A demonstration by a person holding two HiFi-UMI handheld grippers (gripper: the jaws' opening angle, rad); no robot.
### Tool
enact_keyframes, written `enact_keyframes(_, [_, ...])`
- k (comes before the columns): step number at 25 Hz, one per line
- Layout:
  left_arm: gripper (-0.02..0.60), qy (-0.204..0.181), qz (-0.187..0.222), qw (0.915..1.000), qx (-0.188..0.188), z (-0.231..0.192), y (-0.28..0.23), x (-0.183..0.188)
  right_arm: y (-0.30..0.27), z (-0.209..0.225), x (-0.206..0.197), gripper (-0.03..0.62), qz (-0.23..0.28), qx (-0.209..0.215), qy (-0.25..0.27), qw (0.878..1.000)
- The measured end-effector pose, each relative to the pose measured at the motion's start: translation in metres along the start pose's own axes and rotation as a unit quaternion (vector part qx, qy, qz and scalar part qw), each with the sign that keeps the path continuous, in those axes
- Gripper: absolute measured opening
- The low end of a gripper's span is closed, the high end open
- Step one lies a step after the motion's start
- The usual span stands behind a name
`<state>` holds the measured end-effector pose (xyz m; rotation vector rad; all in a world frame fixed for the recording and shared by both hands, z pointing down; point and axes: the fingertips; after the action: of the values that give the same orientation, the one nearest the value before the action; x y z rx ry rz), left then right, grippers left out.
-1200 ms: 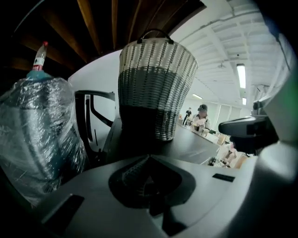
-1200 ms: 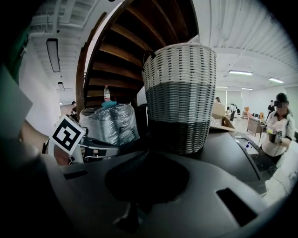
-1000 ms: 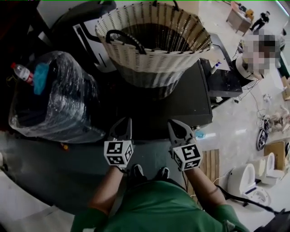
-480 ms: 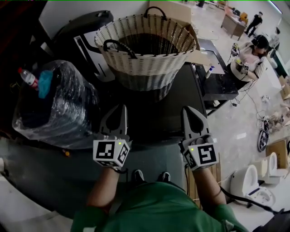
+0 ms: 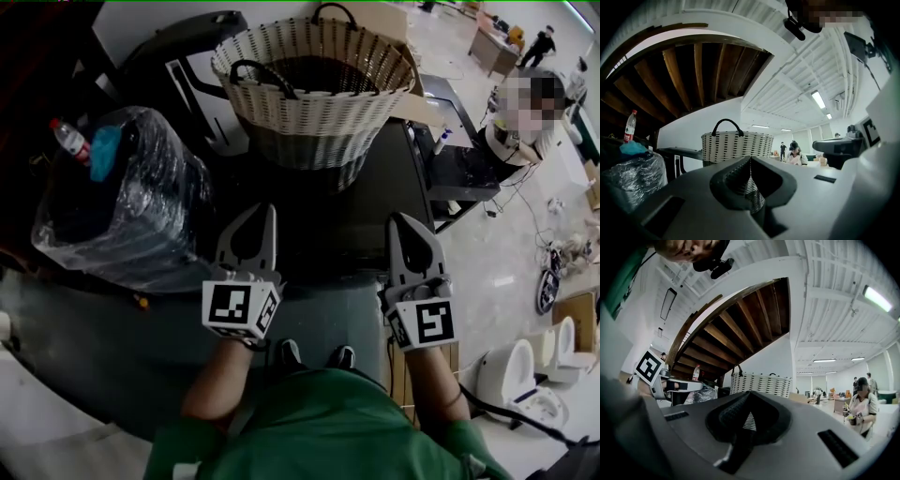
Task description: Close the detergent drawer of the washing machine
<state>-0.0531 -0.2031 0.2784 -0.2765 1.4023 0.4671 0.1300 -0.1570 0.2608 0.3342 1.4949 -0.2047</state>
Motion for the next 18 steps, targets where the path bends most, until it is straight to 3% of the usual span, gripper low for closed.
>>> enact_keyframes(18, [0.021,-0.001,0.002,1.0000,-0.005,0.012,0.008,0.004,0.014,0.000,-0.001,0.021,-0.004,-0.004,-0.005,1.000])
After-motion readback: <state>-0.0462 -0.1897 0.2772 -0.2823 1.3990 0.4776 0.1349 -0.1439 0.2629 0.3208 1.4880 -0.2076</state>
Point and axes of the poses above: the fingertips, and each gripper's own axes: y backward along the fingers, z to its right, x out of its top, and after that the axes turned 10 degrees about -y, right-handed
